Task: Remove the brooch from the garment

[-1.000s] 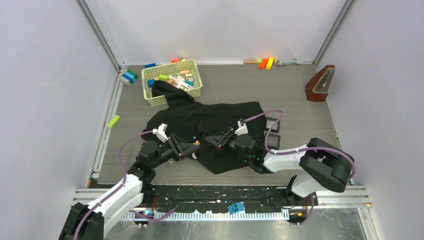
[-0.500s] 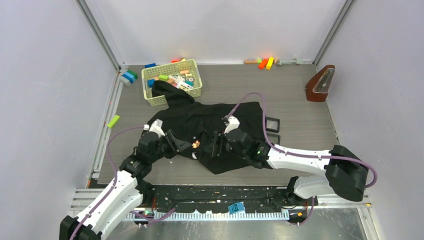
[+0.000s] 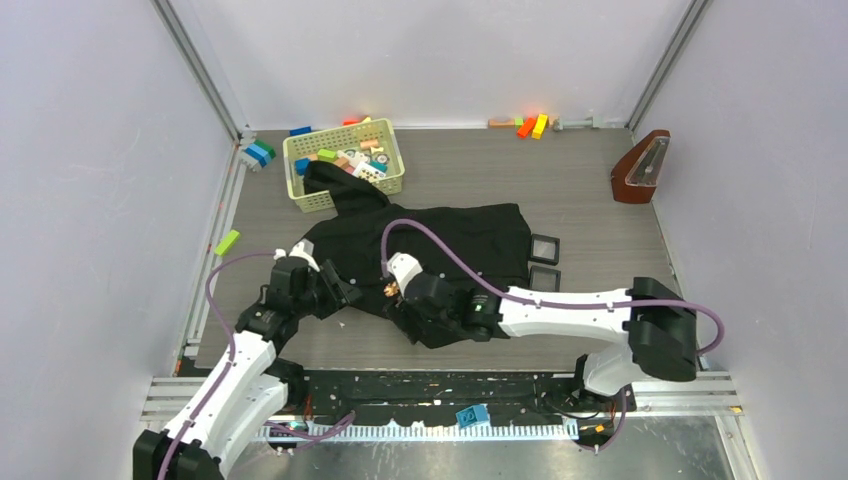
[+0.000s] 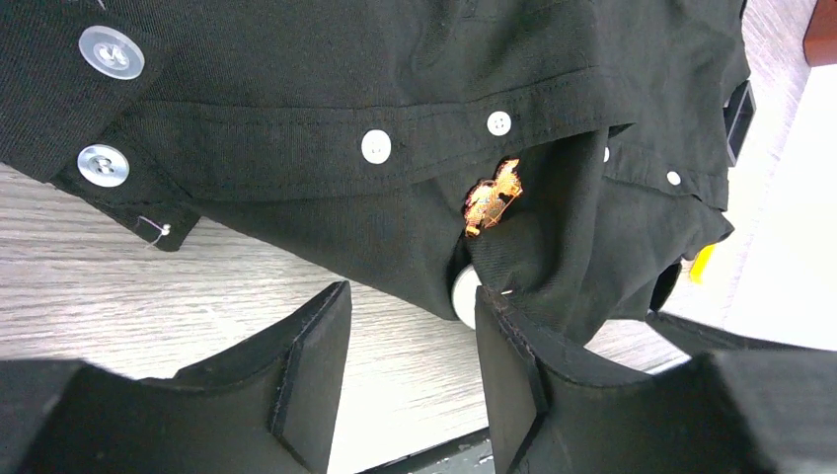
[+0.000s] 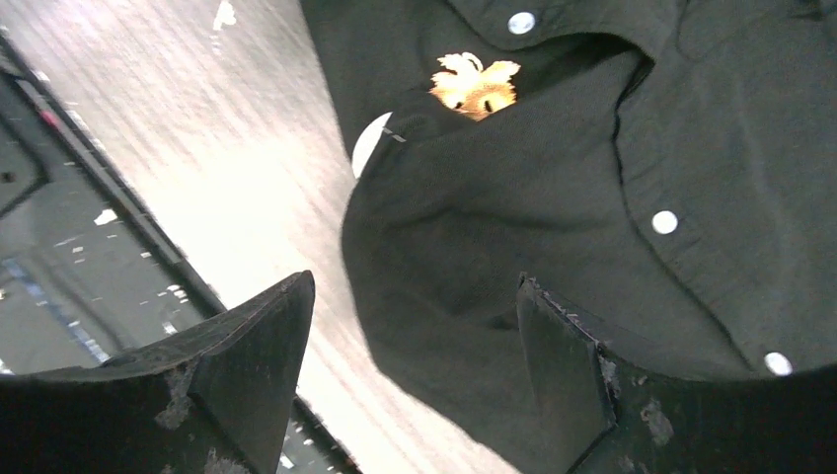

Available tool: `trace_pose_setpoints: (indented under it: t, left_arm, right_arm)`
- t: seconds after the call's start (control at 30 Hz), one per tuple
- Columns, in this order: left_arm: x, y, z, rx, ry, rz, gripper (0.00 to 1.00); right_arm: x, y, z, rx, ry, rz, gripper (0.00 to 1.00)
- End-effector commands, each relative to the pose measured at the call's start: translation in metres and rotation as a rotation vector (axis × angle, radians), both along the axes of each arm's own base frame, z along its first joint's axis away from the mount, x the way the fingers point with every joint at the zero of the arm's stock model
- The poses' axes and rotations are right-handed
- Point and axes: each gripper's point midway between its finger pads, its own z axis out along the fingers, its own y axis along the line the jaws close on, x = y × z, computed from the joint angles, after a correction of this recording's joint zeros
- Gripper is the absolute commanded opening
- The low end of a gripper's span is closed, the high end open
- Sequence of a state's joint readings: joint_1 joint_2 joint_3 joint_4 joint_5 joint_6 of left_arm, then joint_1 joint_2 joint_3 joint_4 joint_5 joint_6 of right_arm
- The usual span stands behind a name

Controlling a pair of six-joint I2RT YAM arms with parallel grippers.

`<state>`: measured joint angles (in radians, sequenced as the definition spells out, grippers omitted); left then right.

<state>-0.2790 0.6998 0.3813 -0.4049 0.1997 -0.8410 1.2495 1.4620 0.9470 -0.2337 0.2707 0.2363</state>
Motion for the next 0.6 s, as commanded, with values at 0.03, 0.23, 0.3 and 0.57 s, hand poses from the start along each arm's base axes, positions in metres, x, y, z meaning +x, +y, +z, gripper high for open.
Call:
trace_pose_setpoints:
  t: [0.03,0.23,0.3,0.57]
  left_arm:
    - [-0.001,-0.003,0.011,-0.028,-0.034,-0.046,0.52]
    - [-0.003,-0.011,0.012,-0.072,-0.048,-0.09,0.52]
    - [-0.004,-0.013,0.012,-0.086,-0.048,-0.098,0.52]
    - [-0.008,-0.01,0.01,-0.091,-0.034,-0.099,0.52]
  right_arm:
    - [0.019,0.007,0.003,-0.125,-0.124,0.064,0.81]
    - [0.018,0.025,-0.01,-0.165,-0.106,0.124,0.82]
    - [0.02,0.03,-0.016,-0.178,-0.106,0.132,0.81]
    - [0.027,0.049,-0.045,-0.225,-0.091,0.132,0.7]
